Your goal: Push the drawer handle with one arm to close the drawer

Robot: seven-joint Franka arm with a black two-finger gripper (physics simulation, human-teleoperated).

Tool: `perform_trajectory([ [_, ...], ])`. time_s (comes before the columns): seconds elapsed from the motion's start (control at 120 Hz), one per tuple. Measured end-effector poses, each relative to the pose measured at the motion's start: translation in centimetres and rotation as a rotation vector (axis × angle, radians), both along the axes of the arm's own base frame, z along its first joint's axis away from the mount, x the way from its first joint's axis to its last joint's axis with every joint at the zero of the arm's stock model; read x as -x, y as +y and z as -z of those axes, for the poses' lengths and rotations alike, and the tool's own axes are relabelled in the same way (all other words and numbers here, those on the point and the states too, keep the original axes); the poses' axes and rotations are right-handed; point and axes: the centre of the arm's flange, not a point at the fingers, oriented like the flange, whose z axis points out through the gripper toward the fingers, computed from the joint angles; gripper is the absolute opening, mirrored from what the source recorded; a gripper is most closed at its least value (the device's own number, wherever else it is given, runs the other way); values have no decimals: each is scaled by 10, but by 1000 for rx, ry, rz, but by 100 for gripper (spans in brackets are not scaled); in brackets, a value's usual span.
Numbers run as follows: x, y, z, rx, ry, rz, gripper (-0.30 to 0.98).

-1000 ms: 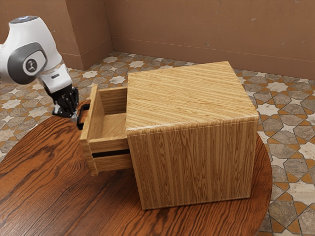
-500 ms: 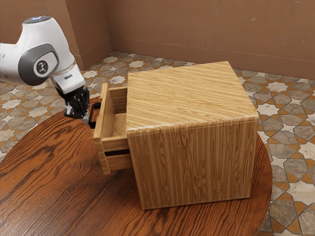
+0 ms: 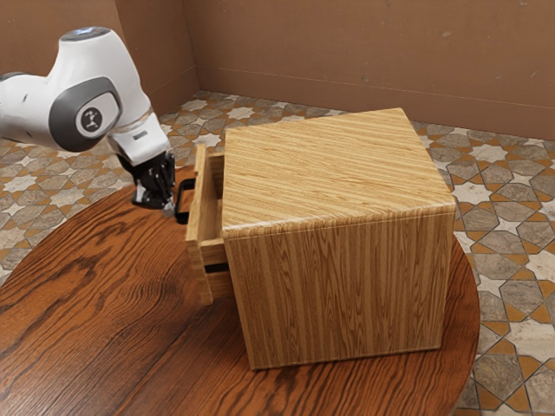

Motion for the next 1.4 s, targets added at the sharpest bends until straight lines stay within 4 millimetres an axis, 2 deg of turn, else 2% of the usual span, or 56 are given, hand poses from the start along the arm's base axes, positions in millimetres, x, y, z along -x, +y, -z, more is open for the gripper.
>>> perform_trajectory([
  [0.575,-6,-28,-2,29,-17,7,-10],
  [0.942,-11,-53,-5,36,-28,37,-10],
  [1.142,-11,-54,-6,37,-28,32,-10],
  [1.183,-10,-48,-8,36,-27,19,-10],
  [1.242,-8,-18,-13,33,-18,-39,-4],
  [1.35,9,42,-29,37,9,-161,19],
  [1.4,17,59,-36,47,26,-199,30],
])
